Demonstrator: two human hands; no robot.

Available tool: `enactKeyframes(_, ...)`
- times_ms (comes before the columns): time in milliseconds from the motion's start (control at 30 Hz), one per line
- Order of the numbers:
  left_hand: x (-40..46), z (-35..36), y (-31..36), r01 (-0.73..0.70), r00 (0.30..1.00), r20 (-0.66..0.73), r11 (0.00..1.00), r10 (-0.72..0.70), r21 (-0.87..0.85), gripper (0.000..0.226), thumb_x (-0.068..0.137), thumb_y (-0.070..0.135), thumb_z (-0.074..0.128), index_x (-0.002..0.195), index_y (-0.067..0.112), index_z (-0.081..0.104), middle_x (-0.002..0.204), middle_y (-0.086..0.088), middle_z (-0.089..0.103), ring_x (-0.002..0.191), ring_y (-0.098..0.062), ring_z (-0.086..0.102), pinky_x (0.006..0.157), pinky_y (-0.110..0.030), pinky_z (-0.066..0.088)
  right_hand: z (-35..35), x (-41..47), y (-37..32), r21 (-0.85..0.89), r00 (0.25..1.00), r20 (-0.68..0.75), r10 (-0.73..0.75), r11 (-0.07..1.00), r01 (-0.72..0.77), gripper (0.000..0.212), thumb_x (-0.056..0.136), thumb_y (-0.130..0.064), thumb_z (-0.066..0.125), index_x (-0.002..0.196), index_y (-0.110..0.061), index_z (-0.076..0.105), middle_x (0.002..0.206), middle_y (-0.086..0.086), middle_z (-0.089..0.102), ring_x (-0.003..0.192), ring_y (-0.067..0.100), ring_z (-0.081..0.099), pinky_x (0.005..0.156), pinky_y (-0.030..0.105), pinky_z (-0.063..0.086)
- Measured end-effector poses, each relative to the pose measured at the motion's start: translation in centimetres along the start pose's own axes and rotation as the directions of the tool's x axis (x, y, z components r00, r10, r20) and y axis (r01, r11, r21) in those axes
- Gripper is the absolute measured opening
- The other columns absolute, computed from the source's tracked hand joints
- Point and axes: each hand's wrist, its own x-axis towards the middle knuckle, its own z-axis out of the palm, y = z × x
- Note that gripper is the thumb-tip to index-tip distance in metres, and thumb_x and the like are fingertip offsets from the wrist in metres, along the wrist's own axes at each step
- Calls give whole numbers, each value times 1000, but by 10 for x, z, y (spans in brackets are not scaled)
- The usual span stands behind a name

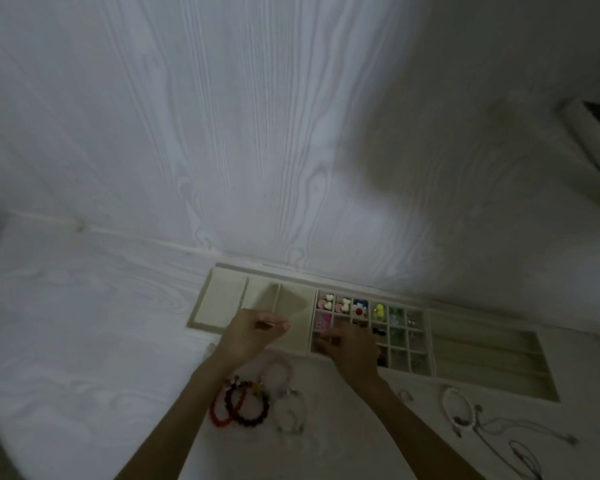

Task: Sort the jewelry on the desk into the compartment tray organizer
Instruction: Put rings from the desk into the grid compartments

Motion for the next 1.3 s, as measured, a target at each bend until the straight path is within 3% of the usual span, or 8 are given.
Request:
enactKeyframes(167,-5,-8,-4,3,1000,-17,1000,-3,22,6,79,25,75,79,31,73,85,18,70,80,4,65,72,-8,48,6,2,-1,-74,993,-44,-111,991,108,17,87,-39,62,99,-34,74,87,-2,71,84,17,62,82,29,36)
enactKeyframes(233,-6,-9,-4,-11,1000,-16,998,12,56,12,80,25,75,75,36,70,83,21,69,77,6,65,71,-8,47,3,4,-1,-79,987,-61,-149,986,144,15,85,-37,65,95,-31,75,81,0,71,78,18,62,80,30,41)
enactKeyframes(433,-6,6,0,-52,999,3,947,54,317,3,81,41,70,80,42,68,90,24,65,81,7,59,70,-13,46,-23,0,8,-47,971,-175,-163,986,158,6,78,-28,74,78,-23,77,65,-4,70,66,13,62,80,32,43)
enactKeyframes(533,3,24,7,-165,986,59,822,158,545,9,84,44,66,90,39,71,89,23,59,81,4,52,61,-7,33,-43,-17,25,49,968,-238,-85,994,99,3,77,-25,76,79,-22,76,59,-6,66,54,3,53,69,26,42)
enactKeyframes(667,20,46,12,-352,934,215,628,285,694,19,90,38,60,103,33,72,93,8,59,97,-10,51,68,-21,36,-67,-44,60,109,947,-321,24,994,12,7,73,-16,79,77,-20,76,52,-13,58,44,-12,44,52,1,31)
enactKeyframes(833,35,63,12,-417,909,359,440,213,796,23,91,38,56,109,33,70,108,5,61,108,-15,48,80,-28,41,-79,-84,97,148,908,-335,253,966,-214,5,79,-20,74,78,-26,74,53,-18,53,50,2,54,46,7,38)
enactKeyframes(1067,41,68,4,-438,899,396,393,186,809,23,91,40,54,106,34,71,107,3,61,106,-16,50,79,-28,41,-60,-100,114,38,905,-96,414,910,-412,12,86,-31,65,92,-27,74,73,-10,65,67,4,58,64,17,44)
enactKeyframes(1300,27,65,12,-340,937,215,571,277,747,15,88,39,60,94,34,73,81,11,53,90,-14,56,62,-25,34,-36,-93,112,198,824,-6,567,808,-555,25,79,-33,73,97,-17,67,77,1,64,80,16,63,66,23,44)
